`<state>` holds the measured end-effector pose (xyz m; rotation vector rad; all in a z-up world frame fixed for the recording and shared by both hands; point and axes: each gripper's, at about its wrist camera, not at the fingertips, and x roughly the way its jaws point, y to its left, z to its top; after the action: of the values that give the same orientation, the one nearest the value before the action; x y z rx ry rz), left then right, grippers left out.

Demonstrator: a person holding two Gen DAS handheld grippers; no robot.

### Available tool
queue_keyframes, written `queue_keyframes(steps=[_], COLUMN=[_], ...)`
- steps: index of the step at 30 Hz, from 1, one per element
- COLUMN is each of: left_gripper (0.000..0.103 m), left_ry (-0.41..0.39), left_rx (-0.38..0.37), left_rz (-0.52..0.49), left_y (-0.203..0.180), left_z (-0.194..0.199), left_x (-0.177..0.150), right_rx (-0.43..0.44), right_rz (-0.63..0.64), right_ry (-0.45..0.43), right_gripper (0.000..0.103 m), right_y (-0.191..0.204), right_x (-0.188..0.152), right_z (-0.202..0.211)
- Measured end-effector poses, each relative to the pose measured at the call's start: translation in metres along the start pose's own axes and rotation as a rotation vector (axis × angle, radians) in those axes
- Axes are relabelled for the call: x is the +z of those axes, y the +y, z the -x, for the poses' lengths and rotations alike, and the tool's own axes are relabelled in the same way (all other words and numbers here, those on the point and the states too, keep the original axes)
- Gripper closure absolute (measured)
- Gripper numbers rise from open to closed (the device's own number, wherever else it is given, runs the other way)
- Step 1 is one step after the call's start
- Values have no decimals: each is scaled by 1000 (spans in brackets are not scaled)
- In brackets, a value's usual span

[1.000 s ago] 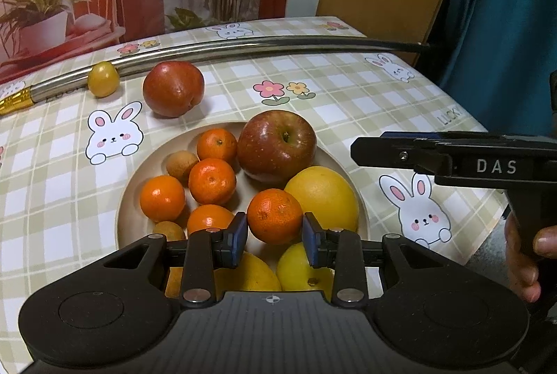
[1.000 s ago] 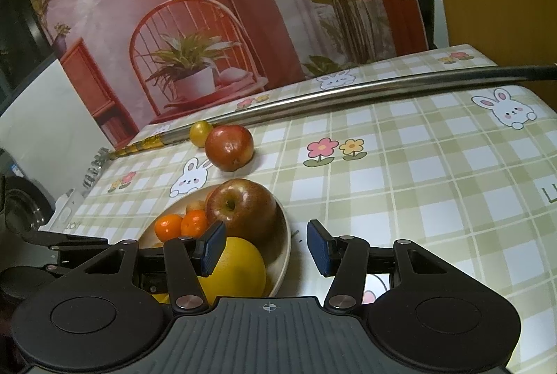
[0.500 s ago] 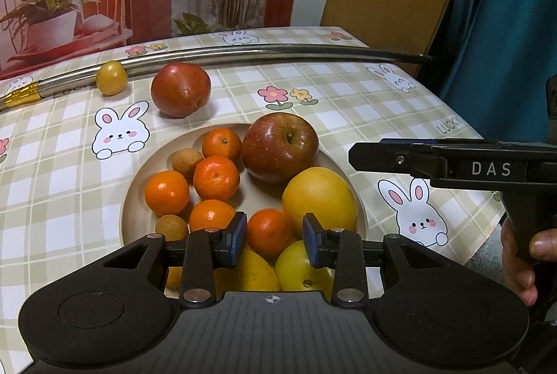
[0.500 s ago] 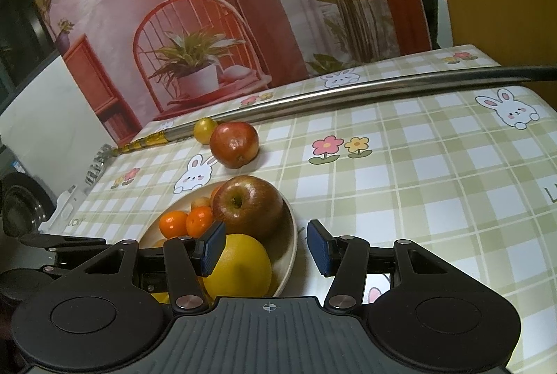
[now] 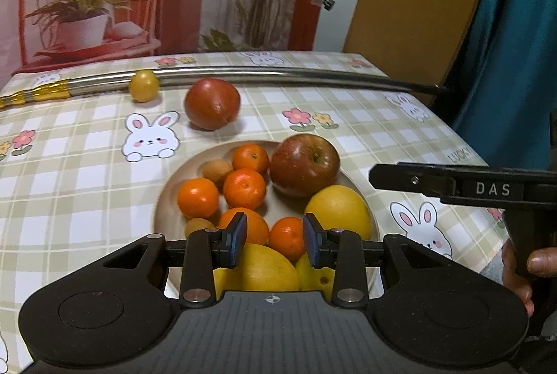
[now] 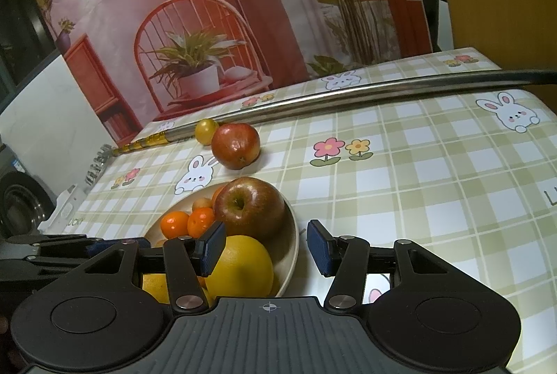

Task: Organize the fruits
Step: 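Reach the yellow fruit with the left gripper while the right gripper nears the red apple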

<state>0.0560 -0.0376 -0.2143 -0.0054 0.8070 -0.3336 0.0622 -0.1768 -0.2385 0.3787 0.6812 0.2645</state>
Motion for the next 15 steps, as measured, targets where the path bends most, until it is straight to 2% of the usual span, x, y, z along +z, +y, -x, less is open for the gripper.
queue_keyframes(steps=[8,15], left_gripper=[64,64], left_ry=[-8,-31], left_rx=[52,88], left_rz=[106,155], left_y=[22,41], left_z=[7,17], left_x=[0,4], right_rx=[0,-7], right_rz=[3,14], right_ry=[1,-2], right_gripper=[55,55], right_y=[0,1], right_x=[0,3], right_z=[0,1])
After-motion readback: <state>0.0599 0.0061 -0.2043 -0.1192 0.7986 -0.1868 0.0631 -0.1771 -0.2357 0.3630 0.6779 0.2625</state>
